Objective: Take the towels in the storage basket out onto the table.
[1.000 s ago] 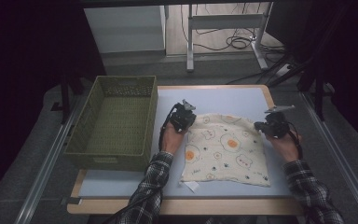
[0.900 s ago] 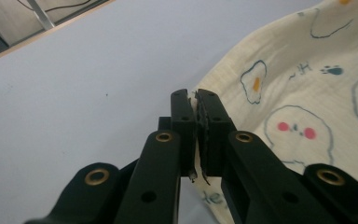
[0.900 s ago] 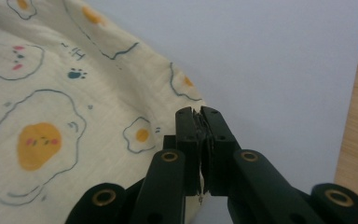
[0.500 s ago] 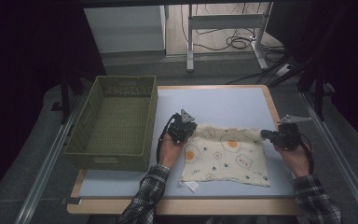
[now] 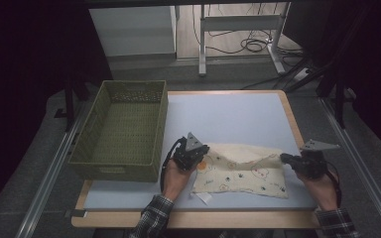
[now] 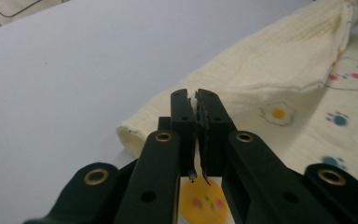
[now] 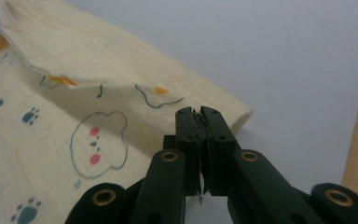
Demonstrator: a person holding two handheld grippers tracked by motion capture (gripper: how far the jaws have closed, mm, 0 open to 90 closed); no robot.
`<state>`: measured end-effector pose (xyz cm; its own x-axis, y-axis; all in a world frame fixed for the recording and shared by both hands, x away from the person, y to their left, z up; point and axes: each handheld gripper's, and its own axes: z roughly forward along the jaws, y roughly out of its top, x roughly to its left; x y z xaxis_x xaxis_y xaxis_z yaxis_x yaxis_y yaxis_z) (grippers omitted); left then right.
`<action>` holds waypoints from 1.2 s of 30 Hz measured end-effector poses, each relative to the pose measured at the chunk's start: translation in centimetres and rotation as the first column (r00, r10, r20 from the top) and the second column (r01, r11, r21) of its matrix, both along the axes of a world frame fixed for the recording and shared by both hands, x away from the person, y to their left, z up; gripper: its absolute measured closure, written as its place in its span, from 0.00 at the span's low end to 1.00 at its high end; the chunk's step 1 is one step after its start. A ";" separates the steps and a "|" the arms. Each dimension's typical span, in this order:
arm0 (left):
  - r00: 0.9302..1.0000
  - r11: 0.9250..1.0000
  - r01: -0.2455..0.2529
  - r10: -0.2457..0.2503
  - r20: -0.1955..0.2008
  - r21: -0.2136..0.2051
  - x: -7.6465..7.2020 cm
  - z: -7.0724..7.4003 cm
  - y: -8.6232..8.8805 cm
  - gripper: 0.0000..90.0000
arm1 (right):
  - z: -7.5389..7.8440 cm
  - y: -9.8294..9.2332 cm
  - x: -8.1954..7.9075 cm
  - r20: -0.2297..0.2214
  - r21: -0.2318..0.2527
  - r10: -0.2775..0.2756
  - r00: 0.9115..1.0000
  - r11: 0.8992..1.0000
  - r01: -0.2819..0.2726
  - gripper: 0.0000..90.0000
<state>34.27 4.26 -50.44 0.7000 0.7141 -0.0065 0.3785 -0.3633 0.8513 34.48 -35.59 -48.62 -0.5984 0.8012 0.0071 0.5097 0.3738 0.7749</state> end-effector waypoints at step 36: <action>0.988 0.991 0.084 -0.096 -0.118 -0.105 -6.8 -1.7 3.4 0.69 | 0.3 -1.6 -7.4 -0.033 0.061 0.051 0.998 0.997 -0.049 0.81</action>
